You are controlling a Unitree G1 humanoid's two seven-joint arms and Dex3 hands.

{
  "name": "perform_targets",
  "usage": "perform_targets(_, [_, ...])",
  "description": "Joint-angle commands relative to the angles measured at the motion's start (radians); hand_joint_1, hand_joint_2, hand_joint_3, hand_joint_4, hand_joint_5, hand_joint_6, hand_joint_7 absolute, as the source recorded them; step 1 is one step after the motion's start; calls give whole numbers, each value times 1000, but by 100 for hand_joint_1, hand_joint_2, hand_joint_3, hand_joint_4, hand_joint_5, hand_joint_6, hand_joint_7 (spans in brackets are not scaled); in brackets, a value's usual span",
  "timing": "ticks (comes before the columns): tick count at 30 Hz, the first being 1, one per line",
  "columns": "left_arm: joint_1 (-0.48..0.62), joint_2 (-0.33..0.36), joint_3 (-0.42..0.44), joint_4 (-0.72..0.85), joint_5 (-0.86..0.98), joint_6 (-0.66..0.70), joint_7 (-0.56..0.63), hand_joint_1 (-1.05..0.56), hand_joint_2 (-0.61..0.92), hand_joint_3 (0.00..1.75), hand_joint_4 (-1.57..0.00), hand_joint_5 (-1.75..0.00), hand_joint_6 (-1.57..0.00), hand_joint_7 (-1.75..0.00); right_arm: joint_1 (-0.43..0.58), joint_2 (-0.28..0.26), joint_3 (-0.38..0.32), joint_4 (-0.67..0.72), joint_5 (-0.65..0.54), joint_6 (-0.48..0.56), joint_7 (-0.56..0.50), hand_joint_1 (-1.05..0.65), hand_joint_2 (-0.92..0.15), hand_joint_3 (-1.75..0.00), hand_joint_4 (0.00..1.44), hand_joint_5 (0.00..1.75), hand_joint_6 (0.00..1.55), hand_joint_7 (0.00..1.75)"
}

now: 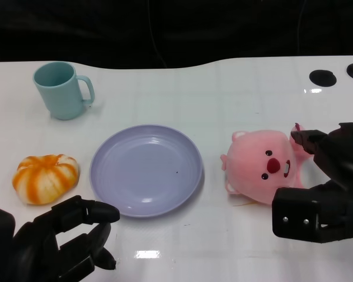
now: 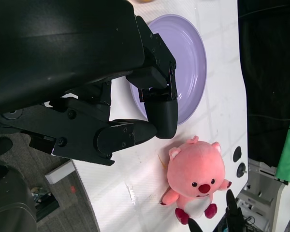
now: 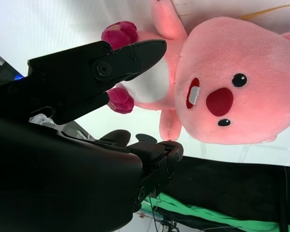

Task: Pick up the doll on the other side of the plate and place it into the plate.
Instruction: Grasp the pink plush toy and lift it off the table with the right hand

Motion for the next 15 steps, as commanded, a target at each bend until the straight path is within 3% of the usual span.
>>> perform_targets(1, [5, 10, 10, -20, -1, 7, 5, -26, 92, 49, -56, -162, -57, -119, -36, 22, 14, 43, -19, 38, 7, -74, -91, -1, 4, 57, 26, 1])
perform_targets(9, [13, 16, 15, -33, -2, 8, 2, -27, 92, 50, -55, -161, -57, -120, -83, 93, 55, 128, -47, 135, 0, -78, -92, -5, 8, 56, 30, 2])
perform_targets(15, [13, 11, 24, -36, -13, 16, 2, -26, 92, 50, -56, -161, -57, -120, -93, 134, 52, 163, -18, 153, -61, -62, -87, 0, 8, 58, 32, 3])
